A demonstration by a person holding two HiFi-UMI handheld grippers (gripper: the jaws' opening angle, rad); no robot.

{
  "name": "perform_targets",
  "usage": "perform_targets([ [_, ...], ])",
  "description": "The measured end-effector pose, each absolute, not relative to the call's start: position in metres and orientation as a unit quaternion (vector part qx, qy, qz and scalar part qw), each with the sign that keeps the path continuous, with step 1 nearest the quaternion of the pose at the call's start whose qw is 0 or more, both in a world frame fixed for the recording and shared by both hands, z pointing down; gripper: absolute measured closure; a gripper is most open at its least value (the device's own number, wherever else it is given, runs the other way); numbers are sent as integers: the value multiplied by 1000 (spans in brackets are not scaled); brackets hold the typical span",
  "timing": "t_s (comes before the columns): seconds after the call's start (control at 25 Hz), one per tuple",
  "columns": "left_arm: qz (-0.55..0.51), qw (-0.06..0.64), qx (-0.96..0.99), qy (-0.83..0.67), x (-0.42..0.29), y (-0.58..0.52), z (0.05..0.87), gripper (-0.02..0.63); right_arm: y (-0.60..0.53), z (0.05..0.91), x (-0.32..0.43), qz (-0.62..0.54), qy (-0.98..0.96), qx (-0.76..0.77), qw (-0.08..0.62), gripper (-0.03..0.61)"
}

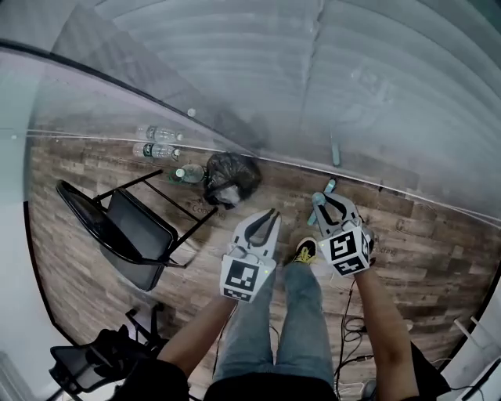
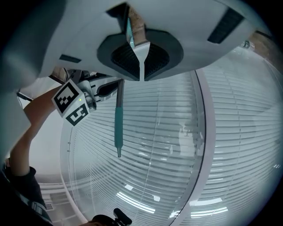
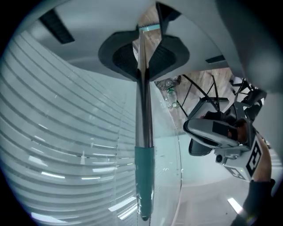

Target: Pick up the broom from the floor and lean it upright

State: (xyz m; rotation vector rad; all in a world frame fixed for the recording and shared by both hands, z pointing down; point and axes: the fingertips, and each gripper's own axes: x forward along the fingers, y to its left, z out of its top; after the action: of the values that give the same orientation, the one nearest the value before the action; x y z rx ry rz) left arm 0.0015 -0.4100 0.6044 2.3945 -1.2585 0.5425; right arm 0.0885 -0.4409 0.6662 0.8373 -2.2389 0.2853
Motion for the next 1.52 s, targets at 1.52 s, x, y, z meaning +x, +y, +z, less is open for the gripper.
perform_targets([
  [1.52,225,161,854,-441,0,-418,611,591,-472,710,115,309,-702,569,297,495],
])
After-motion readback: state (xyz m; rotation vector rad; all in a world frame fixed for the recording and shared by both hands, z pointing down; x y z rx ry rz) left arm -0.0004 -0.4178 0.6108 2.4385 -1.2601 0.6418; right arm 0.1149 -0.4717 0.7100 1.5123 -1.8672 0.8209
